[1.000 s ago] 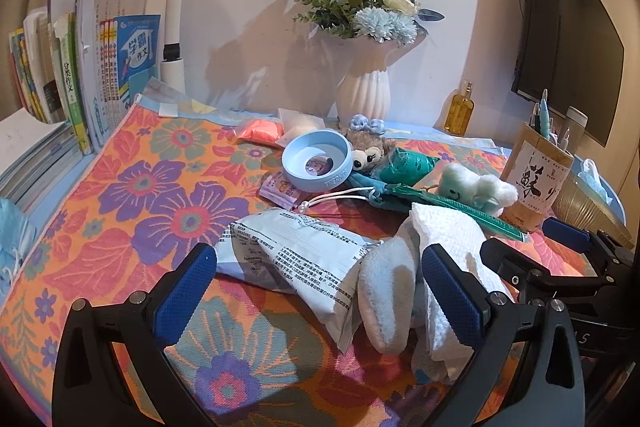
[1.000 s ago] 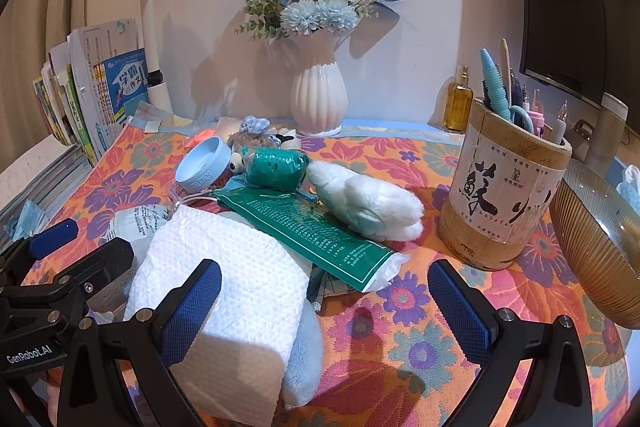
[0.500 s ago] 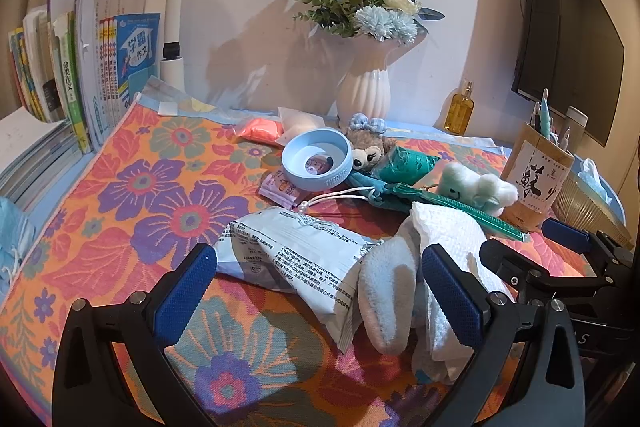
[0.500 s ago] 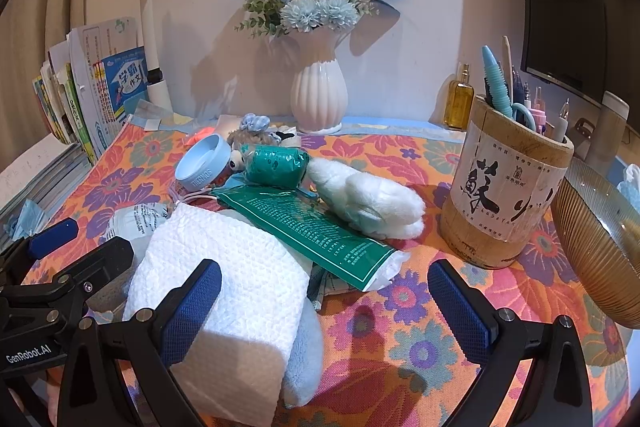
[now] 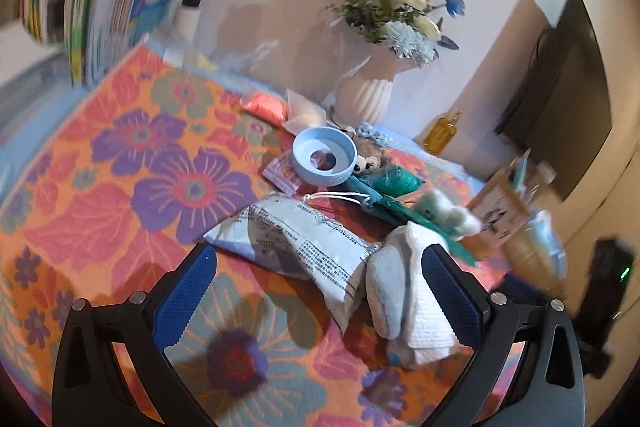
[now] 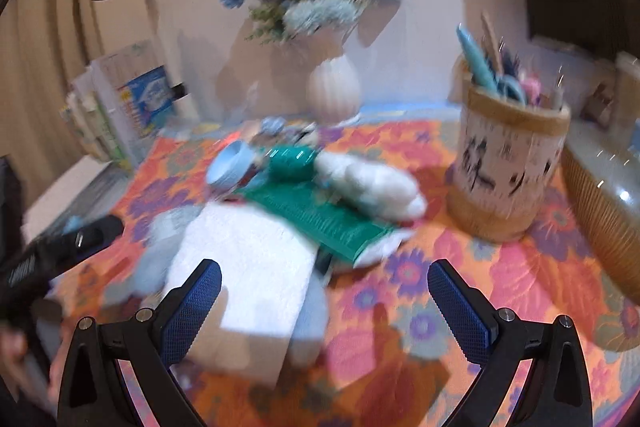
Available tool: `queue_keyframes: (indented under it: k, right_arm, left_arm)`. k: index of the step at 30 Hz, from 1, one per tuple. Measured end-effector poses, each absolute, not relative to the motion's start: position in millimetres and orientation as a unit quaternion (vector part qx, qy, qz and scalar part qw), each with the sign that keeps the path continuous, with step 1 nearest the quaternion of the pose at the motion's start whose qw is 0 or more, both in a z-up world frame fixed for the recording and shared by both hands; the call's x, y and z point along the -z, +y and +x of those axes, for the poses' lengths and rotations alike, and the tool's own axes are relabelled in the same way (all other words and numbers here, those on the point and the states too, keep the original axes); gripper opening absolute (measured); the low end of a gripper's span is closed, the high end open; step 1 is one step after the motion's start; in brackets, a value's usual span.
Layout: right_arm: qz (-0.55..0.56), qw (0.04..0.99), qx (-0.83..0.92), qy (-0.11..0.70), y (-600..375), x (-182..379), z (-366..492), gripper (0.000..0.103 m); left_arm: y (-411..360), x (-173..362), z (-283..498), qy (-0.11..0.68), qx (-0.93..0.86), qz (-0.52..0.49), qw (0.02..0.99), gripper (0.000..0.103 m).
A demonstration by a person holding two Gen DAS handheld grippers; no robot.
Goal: Organize soft objects
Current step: 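Grasp the white printed paper bag with the left tool while the right tool grasps the white towel block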
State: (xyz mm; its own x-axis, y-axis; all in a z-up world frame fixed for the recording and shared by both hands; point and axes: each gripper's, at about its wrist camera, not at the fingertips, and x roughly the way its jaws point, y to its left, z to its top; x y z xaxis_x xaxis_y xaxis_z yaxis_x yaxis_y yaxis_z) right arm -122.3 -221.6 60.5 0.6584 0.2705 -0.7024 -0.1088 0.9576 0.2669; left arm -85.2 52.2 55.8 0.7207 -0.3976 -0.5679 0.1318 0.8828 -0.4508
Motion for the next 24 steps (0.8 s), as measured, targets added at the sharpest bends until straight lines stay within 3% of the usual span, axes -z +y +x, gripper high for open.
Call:
queue_keyframes:
  k: [10,13,16,21,22,23,24]
  right_arm:
    - [0.208,0.840,-0.168,0.473,-213.8,-33.8,-94.9,0.103]
    - [0.245,0.830,-0.178,0.469,-215.0,-31.1,-87.2,0.103]
    - [0.229,0.836,-0.175,0.467,-207.4,-34.7,-83.2,0.103]
    - [0.178,0.852,-0.163,0.465,-181.8,-38.6,-74.0,0.101]
    - [0.148,0.860,-0.157,0.462,-172.6,-41.0,-73.4,0.098]
    - [0.124,0.866,-0.153,0.459,-165.7,-42.4,-73.7,0.079]
    - [0.103,0.870,-0.146,0.459,-162.2,-42.9,-74.0,0.057]
  left_arm:
    - [34.9,-39.4,-54.1,0.410,0.146,-0.224,0.872,0.101]
    - [39.8,-31.0,-36.7,0.427,0.137,-0.268,0.852,0.093]
    - [36.7,-25.8,-29.9,0.434,0.134,-0.280,0.846,0.093]
    - [24.0,-23.6,-24.9,0.432,0.100,-0.247,0.862,0.067]
    - [23.0,-24.1,-25.0,0.429,0.095,-0.241,0.865,0.059]
    - [22.0,-25.2,-25.6,0.427,0.094,-0.235,0.868,0.048]
    - [22.2,-26.4,-26.5,0.425,0.096,-0.232,0.870,0.046]
